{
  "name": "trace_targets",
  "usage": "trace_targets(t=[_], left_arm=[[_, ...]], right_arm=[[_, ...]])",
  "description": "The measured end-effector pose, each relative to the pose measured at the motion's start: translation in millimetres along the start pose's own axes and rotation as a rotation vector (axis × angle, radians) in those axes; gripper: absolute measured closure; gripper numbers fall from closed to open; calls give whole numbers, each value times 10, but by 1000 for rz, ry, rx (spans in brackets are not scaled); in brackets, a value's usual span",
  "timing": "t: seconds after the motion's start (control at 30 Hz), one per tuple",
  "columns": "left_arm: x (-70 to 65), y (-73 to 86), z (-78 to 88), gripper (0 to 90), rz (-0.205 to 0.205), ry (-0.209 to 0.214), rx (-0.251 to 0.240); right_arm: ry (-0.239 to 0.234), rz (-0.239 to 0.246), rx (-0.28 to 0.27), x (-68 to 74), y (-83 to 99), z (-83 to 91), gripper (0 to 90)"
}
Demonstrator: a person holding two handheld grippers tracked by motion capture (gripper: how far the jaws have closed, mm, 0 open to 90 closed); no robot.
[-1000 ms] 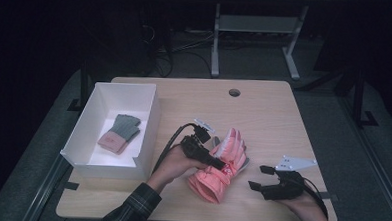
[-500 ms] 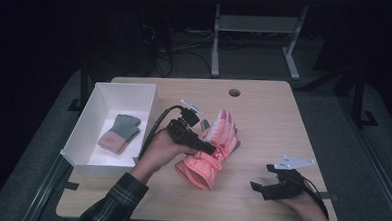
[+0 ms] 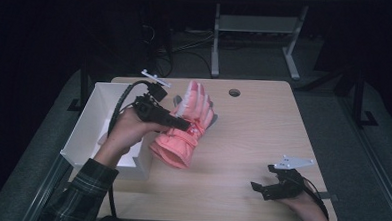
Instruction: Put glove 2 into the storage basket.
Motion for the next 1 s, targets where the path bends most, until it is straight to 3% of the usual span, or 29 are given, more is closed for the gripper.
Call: trace_targets(t=[0.37, 0.53, 0.7, 1.0], left_arm=[[320, 247, 681, 597, 82, -128, -72], [488, 433, 884, 597, 129, -179, -82], [658, 635, 940, 596, 175, -221, -74], [952, 939, 877, 596, 245, -282, -40]], right_arm=[[4, 5, 3, -13, 13, -15, 59], [5, 8, 0, -14, 9, -18, 59], [8, -3, 3, -13, 13, -24, 59], [10, 0, 7, -18, 13, -29, 59]])
Point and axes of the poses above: each handheld gripper's, and its own axes: z roughly backward along the jaws, y roughly out of its underside, x roughly to its left, the point moved 1 cm from there along -z, roughly forward along the jaws, and after that the axes turned 13 degrees about -z, right-handed, at the moved point
